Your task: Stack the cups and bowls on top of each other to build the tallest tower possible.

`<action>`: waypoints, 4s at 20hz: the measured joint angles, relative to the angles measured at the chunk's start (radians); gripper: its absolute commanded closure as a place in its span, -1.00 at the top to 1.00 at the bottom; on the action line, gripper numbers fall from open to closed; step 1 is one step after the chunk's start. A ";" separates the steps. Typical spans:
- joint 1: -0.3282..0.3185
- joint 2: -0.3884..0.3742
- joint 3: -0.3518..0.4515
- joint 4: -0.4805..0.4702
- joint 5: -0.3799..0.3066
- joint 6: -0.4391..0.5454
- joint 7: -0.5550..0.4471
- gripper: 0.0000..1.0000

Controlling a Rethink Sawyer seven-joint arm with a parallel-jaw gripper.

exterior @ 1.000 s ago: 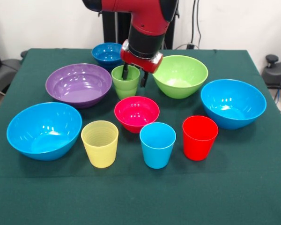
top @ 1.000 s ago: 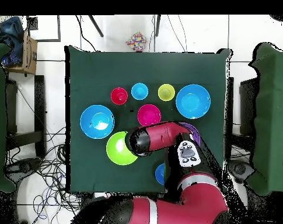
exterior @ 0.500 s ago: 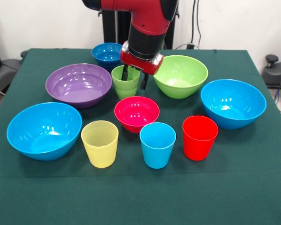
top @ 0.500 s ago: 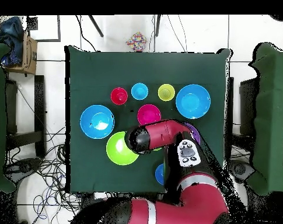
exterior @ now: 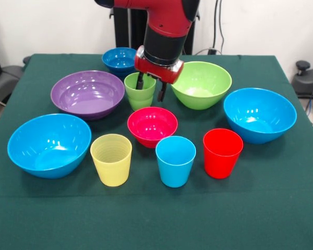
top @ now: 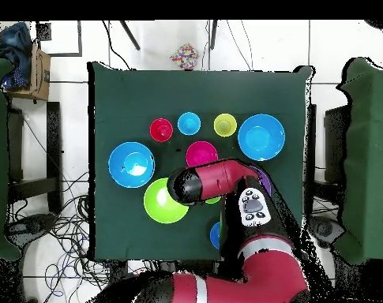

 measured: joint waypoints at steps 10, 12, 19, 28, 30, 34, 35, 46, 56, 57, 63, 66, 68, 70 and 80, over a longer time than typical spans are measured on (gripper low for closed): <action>0.000 -0.015 0.000 0.000 0.000 -0.021 0.000 1.00; 0.000 -0.015 0.000 0.000 0.000 -0.026 0.000 1.00; -0.006 -0.015 0.000 0.000 0.000 -0.030 0.000 1.00; -0.009 -0.016 0.000 0.000 0.000 -0.030 0.000 1.00; -0.009 -0.017 0.000 0.000 0.000 -0.030 0.000 1.00; -0.009 -0.019 0.000 0.000 0.000 -0.030 0.000 1.00; -0.009 -0.021 0.001 0.000 0.000 -0.030 0.000 1.00; -0.010 -0.044 0.001 0.000 0.000 -0.030 0.000 1.00; -0.011 -0.066 0.002 0.000 0.000 -0.030 0.000 1.00; -0.012 -0.067 0.002 0.000 0.000 -0.030 0.000 1.00; -0.012 -0.074 0.003 0.000 0.000 -0.030 0.000 -1.00; -0.012 -0.075 0.003 0.000 0.000 -0.030 0.000 -1.00; -0.012 -0.079 0.003 0.000 0.000 -0.030 0.000 -1.00; -0.012 -0.081 0.003 0.000 0.000 -0.030 0.000 -1.00; -0.012 -0.081 0.003 0.000 0.000 -0.030 0.000 -1.00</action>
